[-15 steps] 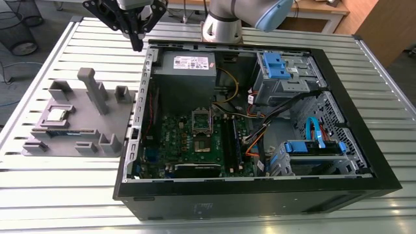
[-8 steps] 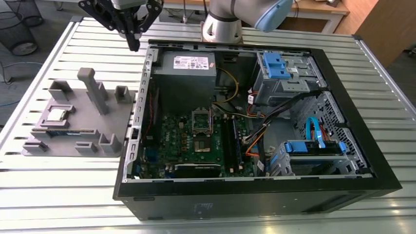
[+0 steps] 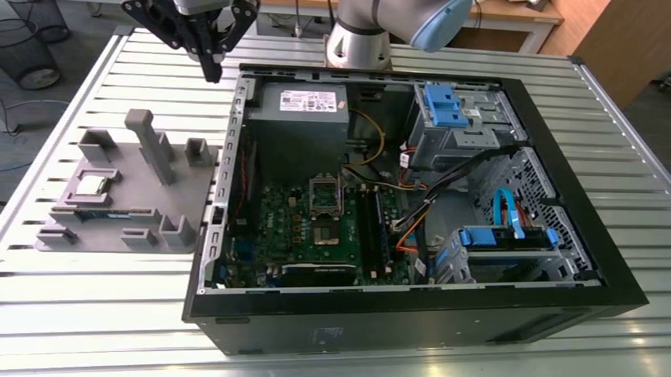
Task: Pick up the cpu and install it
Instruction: 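Reach for the cpu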
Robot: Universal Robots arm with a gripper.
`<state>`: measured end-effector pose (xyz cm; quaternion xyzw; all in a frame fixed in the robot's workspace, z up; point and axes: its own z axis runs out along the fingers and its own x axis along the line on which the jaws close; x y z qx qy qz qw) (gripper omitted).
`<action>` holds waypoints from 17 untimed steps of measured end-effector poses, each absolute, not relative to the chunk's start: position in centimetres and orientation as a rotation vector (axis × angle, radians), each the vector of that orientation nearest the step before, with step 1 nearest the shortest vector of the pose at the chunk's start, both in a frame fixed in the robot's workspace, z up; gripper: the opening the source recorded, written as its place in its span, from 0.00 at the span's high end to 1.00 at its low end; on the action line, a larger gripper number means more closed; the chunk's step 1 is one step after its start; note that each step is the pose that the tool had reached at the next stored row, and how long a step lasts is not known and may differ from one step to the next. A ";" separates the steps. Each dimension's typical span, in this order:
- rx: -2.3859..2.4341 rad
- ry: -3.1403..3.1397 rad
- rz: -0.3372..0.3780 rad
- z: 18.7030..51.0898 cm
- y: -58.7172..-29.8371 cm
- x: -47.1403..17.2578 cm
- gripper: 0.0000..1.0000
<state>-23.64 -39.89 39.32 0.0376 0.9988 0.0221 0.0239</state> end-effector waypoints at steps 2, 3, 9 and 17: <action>0.116 3.091 0.068 39.3 -39.9 -23.7 0.89; 0.116 3.091 0.068 39.3 -39.9 -23.7 0.89; 0.116 3.090 0.068 39.3 -39.9 -24.0 0.89; 0.116 3.090 0.068 39.3 -39.9 -24.3 0.89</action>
